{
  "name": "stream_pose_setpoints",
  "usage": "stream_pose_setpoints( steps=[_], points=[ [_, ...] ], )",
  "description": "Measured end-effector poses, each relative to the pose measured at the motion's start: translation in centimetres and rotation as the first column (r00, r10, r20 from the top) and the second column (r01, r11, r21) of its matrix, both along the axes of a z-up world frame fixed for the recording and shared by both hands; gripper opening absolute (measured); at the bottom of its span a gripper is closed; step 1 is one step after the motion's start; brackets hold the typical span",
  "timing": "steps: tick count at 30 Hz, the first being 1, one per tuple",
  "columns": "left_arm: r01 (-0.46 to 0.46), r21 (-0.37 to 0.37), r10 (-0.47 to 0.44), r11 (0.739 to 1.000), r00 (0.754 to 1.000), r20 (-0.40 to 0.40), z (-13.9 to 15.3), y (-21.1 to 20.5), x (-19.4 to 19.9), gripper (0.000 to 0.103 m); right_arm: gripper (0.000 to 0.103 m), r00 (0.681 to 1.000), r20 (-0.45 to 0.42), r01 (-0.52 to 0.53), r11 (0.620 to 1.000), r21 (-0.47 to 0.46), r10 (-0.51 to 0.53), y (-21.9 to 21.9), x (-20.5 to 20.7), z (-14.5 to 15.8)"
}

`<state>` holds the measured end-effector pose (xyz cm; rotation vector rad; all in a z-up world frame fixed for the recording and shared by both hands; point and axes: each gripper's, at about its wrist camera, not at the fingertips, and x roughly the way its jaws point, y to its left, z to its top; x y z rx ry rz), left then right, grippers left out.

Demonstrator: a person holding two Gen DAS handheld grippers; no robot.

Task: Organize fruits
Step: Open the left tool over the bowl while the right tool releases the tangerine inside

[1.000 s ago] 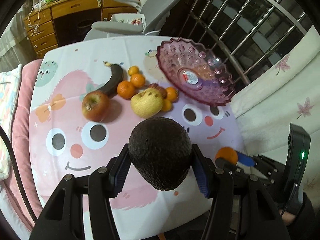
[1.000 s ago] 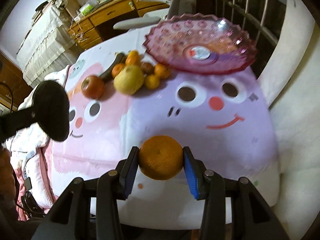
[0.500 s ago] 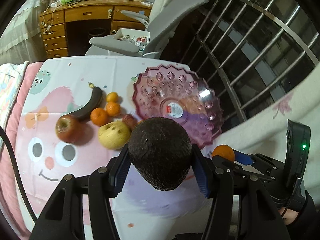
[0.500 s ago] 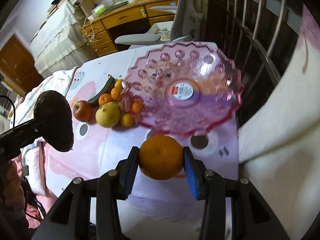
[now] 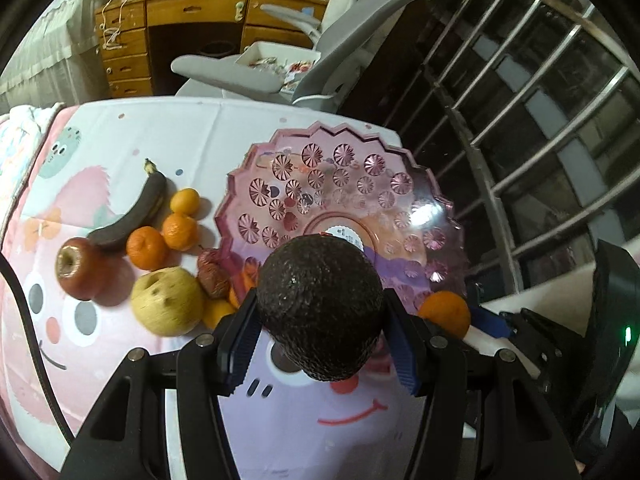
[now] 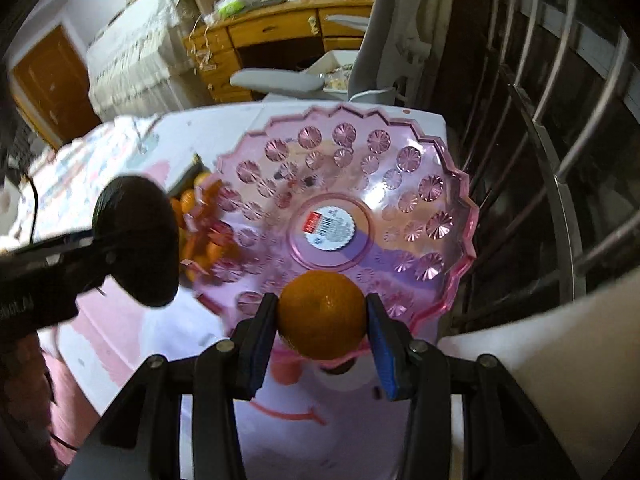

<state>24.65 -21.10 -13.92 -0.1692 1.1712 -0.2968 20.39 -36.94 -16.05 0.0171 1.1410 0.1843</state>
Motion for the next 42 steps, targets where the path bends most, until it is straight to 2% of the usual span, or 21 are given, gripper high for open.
stream_pose_setpoints(
  steps=[5,12,14,16,17,23,25,27,29,42],
  points=[
    [-0.017,0.061,0.020,0.998,0.998,-0.051,-2.9,-2.0,2.5,0.057,0.044,0.999,-0.016,-0.037,0.998,-0.051,0.037,-0.7,1.1,-1.7],
    [-0.020,0.099,0.030,0.995,0.995,-0.097,-5.7,-3.2,4.3,0.057,0.045,0.999,-0.033,-0.037,0.998,-0.048,0.036,-1.8,1.6,-2.9],
    [-0.009,0.084,0.015,0.996,0.998,-0.067,-5.4,-3.5,4.4,0.056,0.045,0.999,-0.031,-0.034,0.998,-0.050,0.033,-1.9,1.7,-3.0],
    [0.000,0.114,0.004,0.993,0.999,-0.041,-5.1,-4.0,4.5,0.056,0.045,0.999,-0.029,-0.028,0.999,-0.046,0.026,-2.0,1.7,-3.1],
    [0.008,0.126,-0.003,0.992,0.999,-0.039,-5.2,-4.2,4.5,0.056,0.045,0.999,-0.031,-0.026,0.999,-0.045,0.025,-2.0,1.7,-3.1],
    [-0.014,0.091,0.020,0.996,0.998,-0.055,-4.7,-3.6,4.4,0.059,0.046,0.998,-0.054,-0.025,0.999,-0.032,0.023,-1.9,2.0,-3.5],
    [-0.026,0.083,0.030,0.996,0.999,-0.045,-4.3,-3.0,4.1,0.062,0.047,0.999,-0.051,-0.018,1.000,-0.021,0.016,-1.9,1.9,-3.4],
    [-0.036,0.072,0.039,0.997,0.999,-0.038,-3.8,-2.4,3.8,0.062,0.056,0.999,-0.033,-0.012,1.000,-0.007,0.012,-1.8,1.8,-3.0],
    [-0.053,0.071,0.056,0.996,0.998,-0.035,-3.3,-1.7,3.4,0.063,0.060,1.000,-0.012,-0.007,1.000,0.000,0.007,-1.7,1.6,-2.5],
    [-0.143,0.056,0.146,0.988,0.987,-0.072,-2.8,3.8,-1.1,0.064,0.060,0.999,0.018,0.050,0.996,0.073,-0.051,-0.1,-0.2,-0.5]
  ],
)
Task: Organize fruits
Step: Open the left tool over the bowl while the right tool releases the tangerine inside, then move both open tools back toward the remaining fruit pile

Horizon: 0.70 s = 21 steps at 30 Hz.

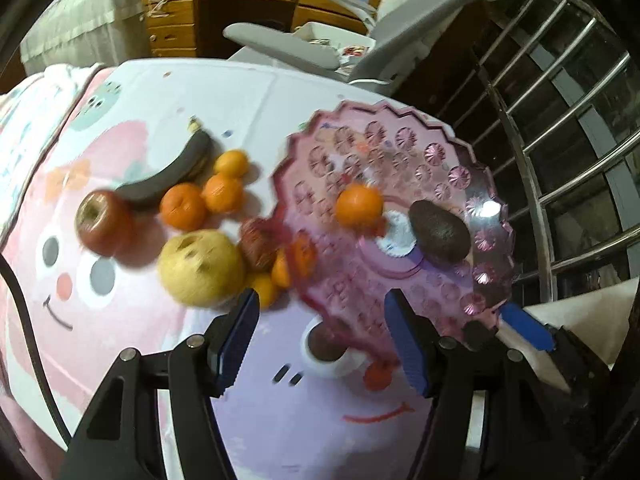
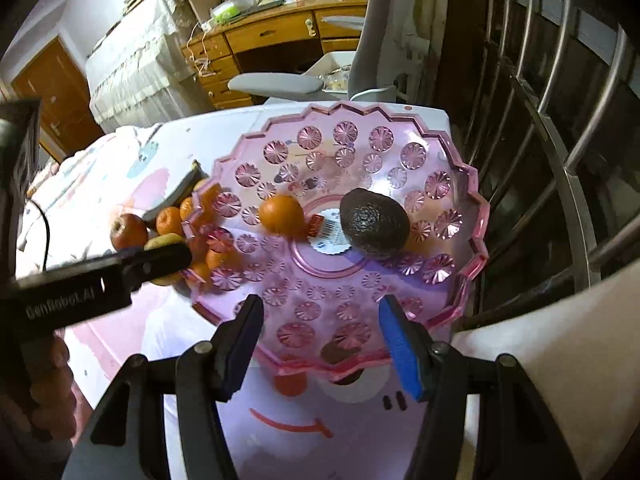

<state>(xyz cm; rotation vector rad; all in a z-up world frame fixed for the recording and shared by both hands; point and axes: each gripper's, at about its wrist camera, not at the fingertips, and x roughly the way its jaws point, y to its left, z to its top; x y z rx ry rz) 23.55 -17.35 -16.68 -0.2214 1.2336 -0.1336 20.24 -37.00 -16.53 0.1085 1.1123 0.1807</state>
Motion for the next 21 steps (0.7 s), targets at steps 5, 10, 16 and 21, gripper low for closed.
stream_pose_setpoints(
  steps=[5,10,16,21],
  points=[
    [-0.021,-0.023,0.020,1.000,1.000,-0.024,-0.1,3.1,-2.3,0.064,0.060,0.998,-0.008,0.065,0.998,0.026,-0.065,0.7,-1.3,0.5],
    [0.007,-0.002,-0.007,1.000,1.000,-0.019,0.4,6.7,-4.5,0.064,0.060,0.993,-0.009,0.119,0.992,0.047,-0.119,2.3,-3.1,0.7],
    [0.062,0.000,-0.062,0.998,0.998,-0.025,1.4,10.6,-6.7,0.064,0.060,0.979,-0.074,0.197,0.972,0.124,-0.189,5.1,-5.8,0.2],
    [0.132,0.016,-0.131,0.991,0.991,-0.027,2.1,13.6,-7.9,0.064,0.060,0.961,-0.110,0.266,0.954,0.141,-0.252,7.8,-8.1,-0.4]
  ],
)
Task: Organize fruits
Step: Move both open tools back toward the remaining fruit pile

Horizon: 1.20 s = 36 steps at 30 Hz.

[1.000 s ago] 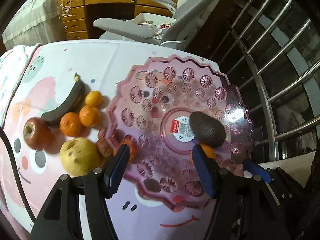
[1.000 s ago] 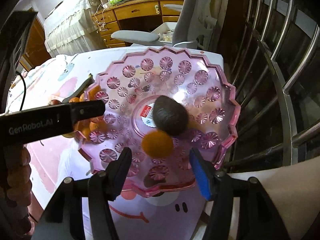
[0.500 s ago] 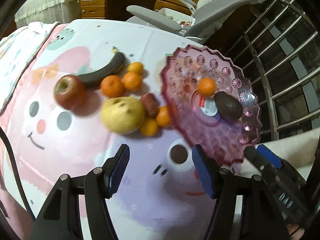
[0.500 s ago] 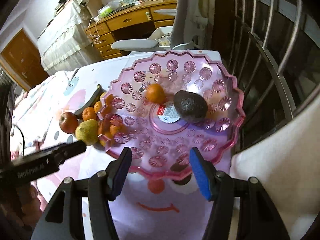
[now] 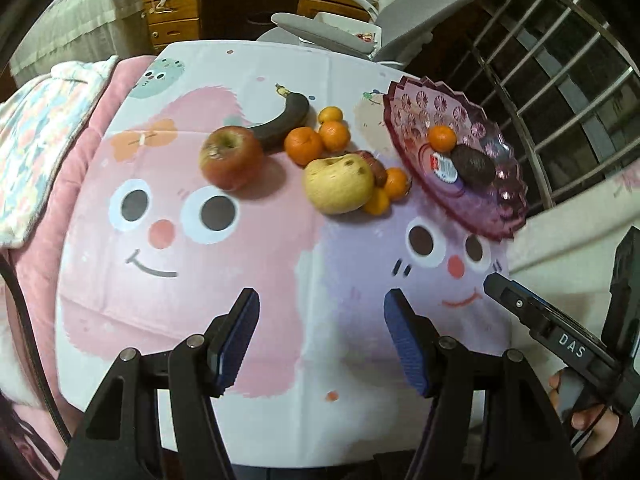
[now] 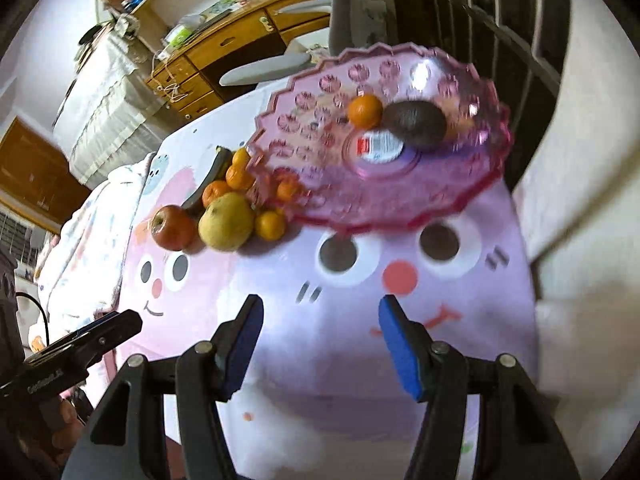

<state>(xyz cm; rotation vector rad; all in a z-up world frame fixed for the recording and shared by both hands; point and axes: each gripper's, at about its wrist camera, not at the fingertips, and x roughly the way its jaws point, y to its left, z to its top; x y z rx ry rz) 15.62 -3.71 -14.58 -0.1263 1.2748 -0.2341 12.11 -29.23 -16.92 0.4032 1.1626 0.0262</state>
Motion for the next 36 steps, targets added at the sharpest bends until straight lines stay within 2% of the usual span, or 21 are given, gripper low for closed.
stream_pose_setpoints(
  steps=[9,15,19,23,27,36],
  points=[
    [0.089,0.029,-0.090,0.996,0.996,0.015,0.9,5.3,-0.3,0.069,0.060,0.983,-0.067,0.175,0.979,0.108,-0.168,3.7,-3.2,-1.6],
    [0.148,0.042,-0.148,0.988,0.989,0.004,0.8,8.3,0.3,0.078,0.060,0.944,-0.128,0.326,0.925,0.194,-0.305,5.3,-4.8,-3.1],
    [0.168,0.051,-0.168,0.984,0.986,-0.005,0.4,9.7,1.5,0.083,0.060,0.922,-0.150,0.383,0.898,0.217,-0.357,6.8,-5.3,-3.7],
    [0.165,0.060,-0.164,0.984,0.986,-0.021,-0.3,10.7,3.1,0.086,0.060,0.917,-0.164,0.396,0.887,0.239,-0.365,8.1,-5.1,-4.0],
    [0.156,0.059,-0.155,0.986,0.988,-0.021,-0.7,11.2,4.9,0.091,0.060,0.924,-0.162,0.376,0.896,0.236,-0.345,9.1,-4.3,-4.0],
    [0.154,0.107,-0.152,0.982,0.988,-0.030,-1.9,9.8,9.4,0.096,0.060,0.942,-0.141,0.331,0.909,0.255,-0.303,9.9,-0.3,-4.9]
  ],
)
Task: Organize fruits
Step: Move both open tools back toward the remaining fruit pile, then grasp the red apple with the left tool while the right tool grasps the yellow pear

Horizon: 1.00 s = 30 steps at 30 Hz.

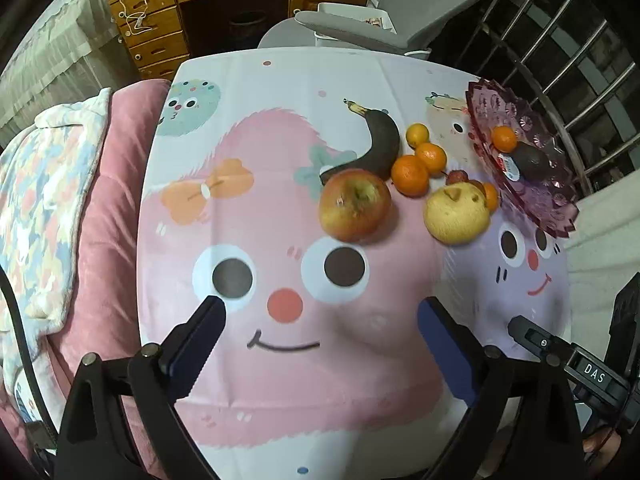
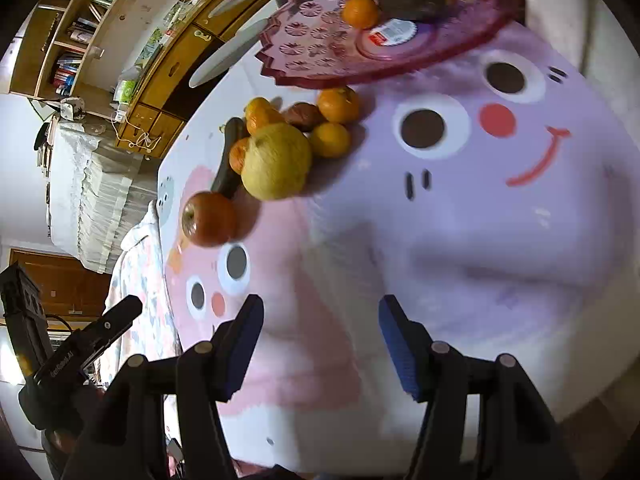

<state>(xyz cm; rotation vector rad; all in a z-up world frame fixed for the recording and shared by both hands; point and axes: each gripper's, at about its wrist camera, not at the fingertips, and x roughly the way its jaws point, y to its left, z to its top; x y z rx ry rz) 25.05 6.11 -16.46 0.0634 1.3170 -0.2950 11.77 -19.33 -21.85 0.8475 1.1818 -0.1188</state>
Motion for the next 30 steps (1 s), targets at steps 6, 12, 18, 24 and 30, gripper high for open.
stream_pose_setpoints(
  steps=[6,12,18,24,30],
  points=[
    [0.027,0.031,-0.026,0.999,0.999,-0.041,-2.0,-1.9,3.1,0.096,0.060,0.999,0.034,-0.034,0.999,0.012,0.033,0.2,4.3,-1.1],
    [0.043,0.042,-0.040,0.998,0.997,-0.068,-4.3,-3.8,6.0,0.097,0.067,0.997,0.049,-0.064,0.998,0.020,0.063,0.2,8.0,-2.7],
    [0.047,0.033,-0.044,0.998,0.994,-0.104,-6.8,-4.8,8.1,0.097,0.069,0.997,0.045,-0.058,0.997,0.050,0.056,-0.1,10.2,-4.5],
    [0.046,0.037,-0.041,0.998,0.990,-0.138,-8.8,-5.3,9.3,0.097,0.070,0.998,0.038,-0.046,0.996,0.080,0.043,-0.2,11.9,-5.8],
    [0.038,0.027,-0.033,0.999,0.986,-0.165,-10.2,-5.2,10.1,0.096,0.074,0.998,0.037,-0.043,0.996,0.075,0.041,0.1,13.1,-6.0]
  ],
)
